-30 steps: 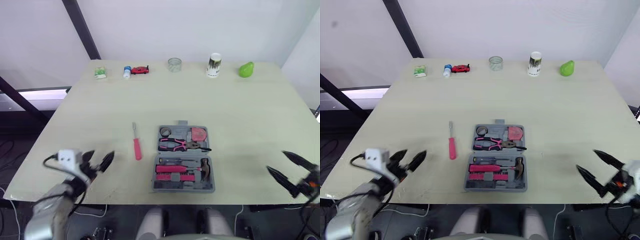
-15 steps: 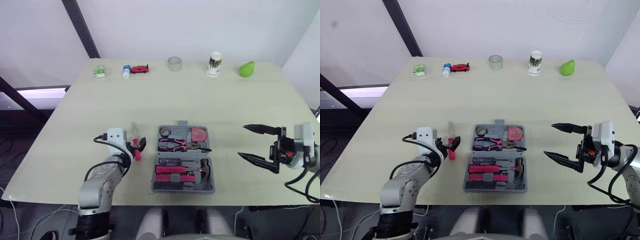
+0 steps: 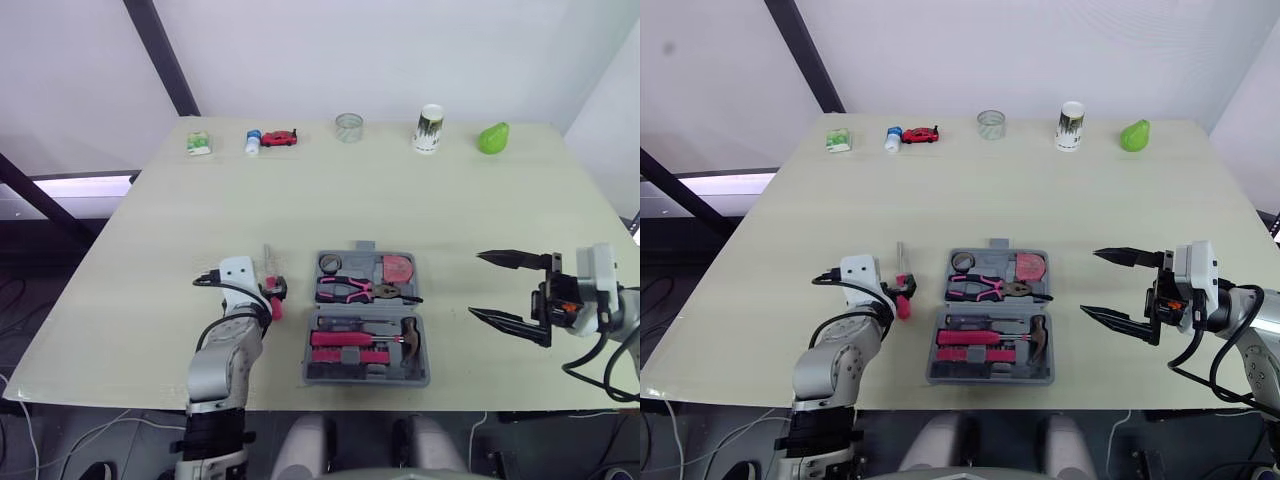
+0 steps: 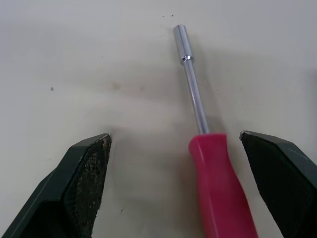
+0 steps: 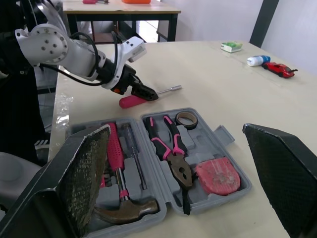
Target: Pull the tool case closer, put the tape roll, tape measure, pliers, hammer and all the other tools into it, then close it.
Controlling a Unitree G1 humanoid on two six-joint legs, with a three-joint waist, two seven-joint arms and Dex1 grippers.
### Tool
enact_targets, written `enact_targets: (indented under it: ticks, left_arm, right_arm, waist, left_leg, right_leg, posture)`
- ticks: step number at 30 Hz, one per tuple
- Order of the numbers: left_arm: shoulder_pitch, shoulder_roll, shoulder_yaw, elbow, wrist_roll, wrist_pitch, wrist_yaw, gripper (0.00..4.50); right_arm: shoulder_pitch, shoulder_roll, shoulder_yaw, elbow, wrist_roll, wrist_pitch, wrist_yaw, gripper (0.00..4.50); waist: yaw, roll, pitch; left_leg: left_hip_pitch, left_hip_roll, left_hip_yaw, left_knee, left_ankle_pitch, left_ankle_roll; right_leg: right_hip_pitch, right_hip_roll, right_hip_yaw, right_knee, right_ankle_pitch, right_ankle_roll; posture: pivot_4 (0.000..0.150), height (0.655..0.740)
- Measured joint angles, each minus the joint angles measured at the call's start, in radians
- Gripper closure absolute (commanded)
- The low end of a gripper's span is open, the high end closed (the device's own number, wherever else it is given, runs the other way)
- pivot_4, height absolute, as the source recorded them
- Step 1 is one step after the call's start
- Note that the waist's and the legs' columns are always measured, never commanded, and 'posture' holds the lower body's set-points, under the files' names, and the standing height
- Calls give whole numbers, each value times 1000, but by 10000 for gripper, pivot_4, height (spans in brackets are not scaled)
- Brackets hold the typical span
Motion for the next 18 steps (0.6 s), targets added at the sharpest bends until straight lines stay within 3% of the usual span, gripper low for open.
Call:
enact_targets:
  ticks: [5,6,8,18]
  left_arm:
    - [-11,-15,2,26,12,-10,-4,26730]
    - [-12,-21,4,26,13,-9,0,28449]
    - [-12,-25,9,24,13,-9,3,39181]
    - [20,-10,11,-32,21,30,-17,39575]
  right_arm:
    - [3,2,0,0,-8,-9,-2,0]
    - [3,3,0,0,-10,-9,-2,0]
    - [3,6,0,-1,-14,-10,-4,0]
    - [-2,33,6,-3,-24,-16,-6,0]
  waist:
    - [0,0,0]
    - [0,0,0]
    - [0,0,0]
    - [-2,0,0]
  left_leg:
    - [0,0,0,0,0,0]
    - [0,0,0,0,0,0]
    - [0,0,0,0,0,0]
    - [1,0,0,0,0,0]
  right_leg:
    - [0,0,0,0,0,0]
    - [0,0,0,0,0,0]
    - [0,0,0,0,0,0]
    - [0,0,0,0,0,0]
  posture:
    - [1500,7400]
    - [1500,7400]
    - [1500,7400]
    - [1500,7400]
